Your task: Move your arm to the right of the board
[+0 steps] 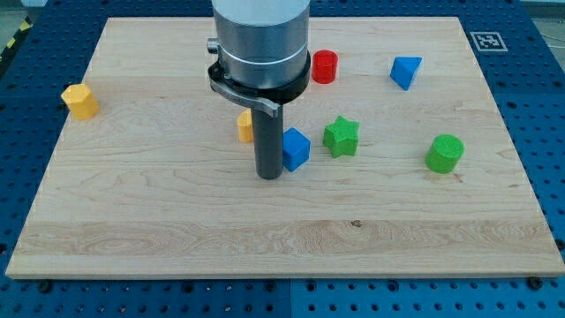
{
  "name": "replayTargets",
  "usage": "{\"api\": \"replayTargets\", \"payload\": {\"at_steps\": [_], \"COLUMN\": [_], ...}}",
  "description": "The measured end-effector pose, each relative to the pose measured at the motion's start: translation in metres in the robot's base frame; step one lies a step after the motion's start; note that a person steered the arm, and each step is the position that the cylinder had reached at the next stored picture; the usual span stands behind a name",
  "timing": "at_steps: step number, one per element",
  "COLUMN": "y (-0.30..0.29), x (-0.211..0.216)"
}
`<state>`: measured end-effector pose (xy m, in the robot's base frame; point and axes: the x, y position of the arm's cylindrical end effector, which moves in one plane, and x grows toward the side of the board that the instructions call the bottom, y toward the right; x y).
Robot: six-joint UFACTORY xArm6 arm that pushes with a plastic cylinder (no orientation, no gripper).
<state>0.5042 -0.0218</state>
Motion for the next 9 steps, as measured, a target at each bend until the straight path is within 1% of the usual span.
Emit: {"api": "replayTargets", "payload": {"at_steps": [4, 5, 8, 9], "y": [0.000, 0.001, 0.053, 0.054], "x": [0.047, 0.051, 0.051, 0.051]}}
